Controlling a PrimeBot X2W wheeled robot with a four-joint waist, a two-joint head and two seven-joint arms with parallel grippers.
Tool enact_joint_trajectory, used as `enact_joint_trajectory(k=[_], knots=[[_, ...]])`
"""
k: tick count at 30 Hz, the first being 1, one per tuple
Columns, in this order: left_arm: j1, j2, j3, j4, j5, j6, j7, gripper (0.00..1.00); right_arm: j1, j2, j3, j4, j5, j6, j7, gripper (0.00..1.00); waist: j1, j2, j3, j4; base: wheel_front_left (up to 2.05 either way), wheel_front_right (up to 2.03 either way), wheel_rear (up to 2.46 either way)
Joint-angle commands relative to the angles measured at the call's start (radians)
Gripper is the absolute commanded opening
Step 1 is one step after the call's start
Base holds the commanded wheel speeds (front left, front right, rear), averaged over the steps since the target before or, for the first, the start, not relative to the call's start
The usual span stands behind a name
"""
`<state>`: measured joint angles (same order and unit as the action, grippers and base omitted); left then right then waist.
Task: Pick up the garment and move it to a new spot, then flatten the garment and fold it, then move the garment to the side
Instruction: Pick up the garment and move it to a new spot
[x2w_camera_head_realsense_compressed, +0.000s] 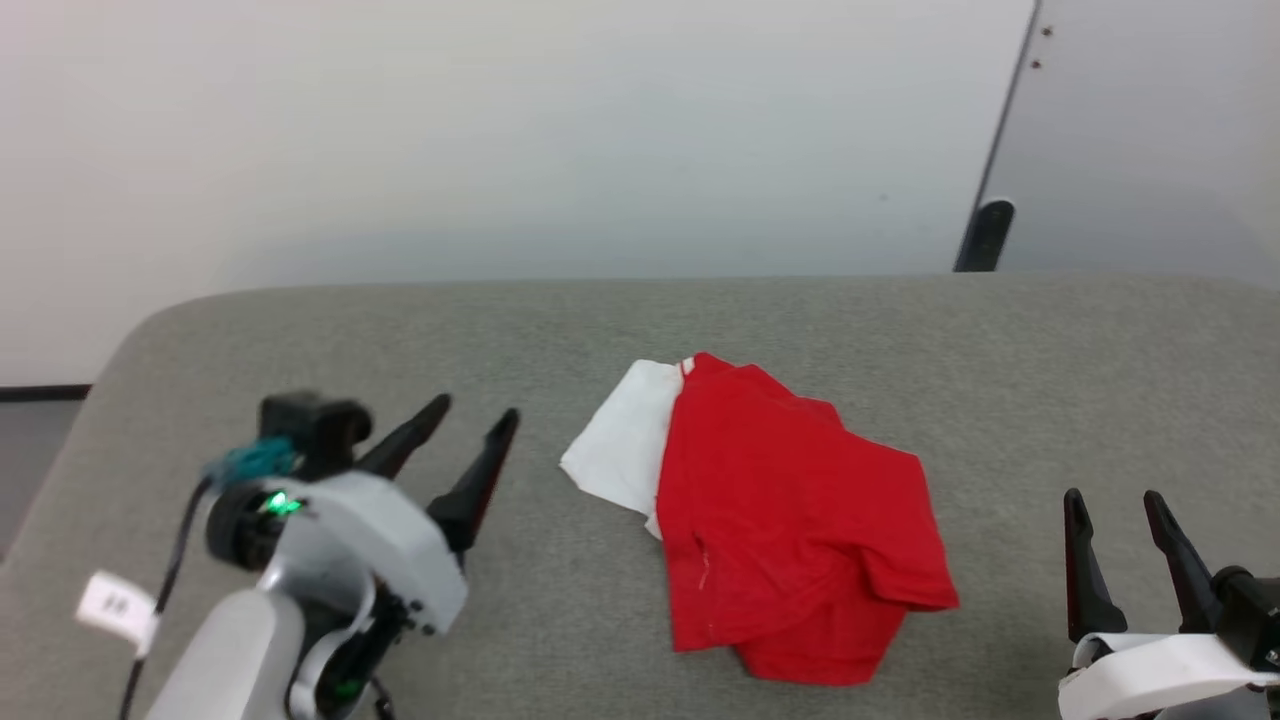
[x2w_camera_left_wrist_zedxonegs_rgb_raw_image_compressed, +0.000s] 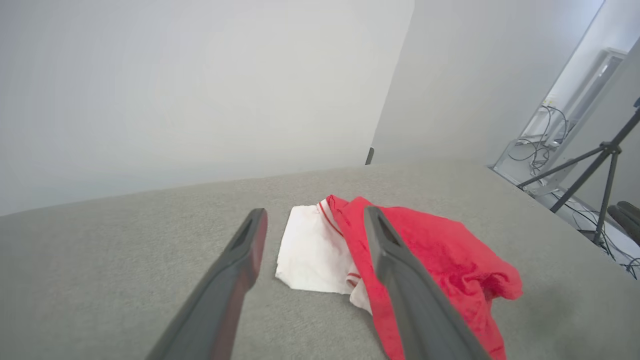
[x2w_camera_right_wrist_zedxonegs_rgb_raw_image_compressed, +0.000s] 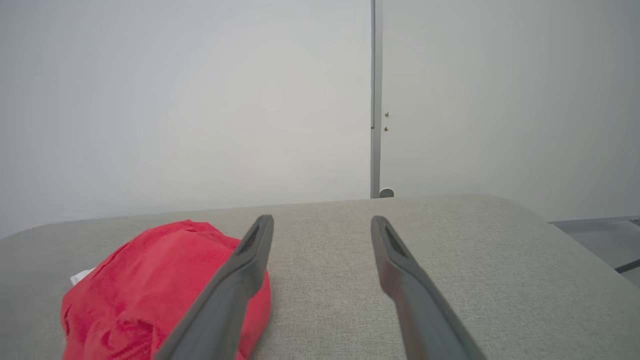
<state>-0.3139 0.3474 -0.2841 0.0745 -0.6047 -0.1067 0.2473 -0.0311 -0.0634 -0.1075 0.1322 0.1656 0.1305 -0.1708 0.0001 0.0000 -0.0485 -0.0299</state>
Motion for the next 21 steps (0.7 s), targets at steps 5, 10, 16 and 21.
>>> enact_joint_trajectory(k=[5, 10, 16, 21], knots=[[0.103, 0.02, 0.052, 0.01, 0.022, 0.023, -0.132, 1.0, 0.03, -0.006, -0.004, -0.008, -0.01, 0.0, 0.001, 1.0, -0.0001, 0.0, -0.014, 0.063, 0.0, 0.0, 0.0], [0.188, 0.022, 0.081, 0.01, 0.031, 0.037, -0.229, 1.0, 0.05, -0.007, -0.016, -0.008, -0.018, 0.0, -0.004, 1.0, -0.0001, 0.0, -0.022, 0.093, 0.0, 0.0, 0.0], [0.247, 0.026, 0.093, 0.014, 0.057, 0.049, -0.316, 1.0, 0.068, -0.007, -0.028, -0.009, -0.026, 0.0, -0.013, 1.0, -0.0001, 0.0, -0.028, 0.119, 0.0, 0.0, 0.0], [0.283, 0.03, 0.109, 0.024, 0.059, 0.061, -0.363, 1.0, 0.074, -0.004, -0.039, -0.008, -0.033, 0.0, -0.022, 1.0, -0.0001, 0.0, -0.032, 0.134, 0.0, 0.0, 0.0]])
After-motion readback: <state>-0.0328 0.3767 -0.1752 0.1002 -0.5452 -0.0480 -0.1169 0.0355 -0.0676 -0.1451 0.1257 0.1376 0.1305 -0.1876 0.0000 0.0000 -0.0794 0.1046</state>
